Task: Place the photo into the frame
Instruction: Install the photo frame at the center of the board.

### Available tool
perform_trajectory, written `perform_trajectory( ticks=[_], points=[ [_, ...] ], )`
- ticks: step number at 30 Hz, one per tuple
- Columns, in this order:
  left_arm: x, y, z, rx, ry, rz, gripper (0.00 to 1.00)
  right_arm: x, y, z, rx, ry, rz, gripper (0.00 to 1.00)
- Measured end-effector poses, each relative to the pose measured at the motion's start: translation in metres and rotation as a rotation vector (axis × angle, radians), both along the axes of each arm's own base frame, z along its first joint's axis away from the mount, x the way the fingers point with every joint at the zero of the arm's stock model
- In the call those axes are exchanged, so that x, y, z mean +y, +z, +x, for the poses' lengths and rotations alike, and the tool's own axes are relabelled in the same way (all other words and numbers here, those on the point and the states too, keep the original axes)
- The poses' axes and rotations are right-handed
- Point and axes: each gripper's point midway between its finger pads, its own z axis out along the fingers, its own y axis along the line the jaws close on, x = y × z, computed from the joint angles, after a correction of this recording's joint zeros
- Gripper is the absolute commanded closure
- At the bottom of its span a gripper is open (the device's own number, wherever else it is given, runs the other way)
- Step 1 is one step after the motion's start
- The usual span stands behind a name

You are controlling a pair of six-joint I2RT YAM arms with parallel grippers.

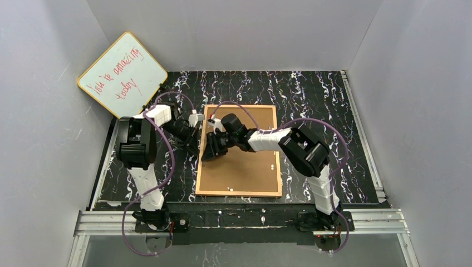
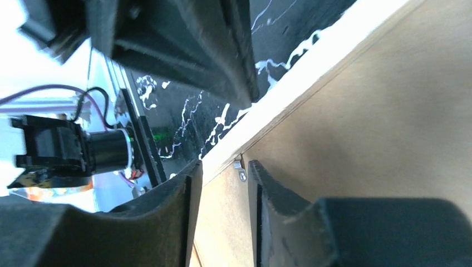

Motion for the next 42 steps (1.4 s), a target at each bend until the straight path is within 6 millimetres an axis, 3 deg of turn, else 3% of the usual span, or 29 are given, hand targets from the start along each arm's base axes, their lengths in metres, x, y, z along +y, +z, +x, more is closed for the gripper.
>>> perform_trajectory(
  ticks=[3, 6, 10, 13, 16, 28, 42],
  points=[
    [0.004, 0.001, 0.026, -0.056, 0.031, -0.003, 0.8, -0.01, 0.019, 0.024, -0.009, -0.056, 0.03, 0.51],
    [0.008, 0.006, 0.048, -0.103, 0.068, -0.007, 0.7, -0.029, 0.047, 0.066, -0.041, -0.149, 0.08, 0.51],
    [0.005, 0.008, 0.07, -0.125, 0.12, -0.03, 0.65, -0.055, 0.075, 0.115, -0.076, -0.265, 0.136, 0.48],
    [0.0, 0.002, 0.083, -0.113, 0.152, -0.05, 0.64, -0.066, 0.076, 0.133, -0.071, -0.318, 0.136, 0.47],
    [-0.006, -0.005, 0.089, -0.077, 0.179, -0.075, 0.66, -0.065, 0.07, 0.139, -0.059, -0.334, 0.126, 0.46],
    [-0.018, -0.005, 0.093, -0.023, 0.215, -0.151, 0.89, -0.047, 0.03, 0.158, -0.008, -0.34, 0.073, 0.47],
    [-0.034, -0.007, 0.081, 0.018, 0.218, -0.231, 0.91, -0.044, 0.007, 0.153, 0.05, -0.35, 0.018, 0.5]
  ],
)
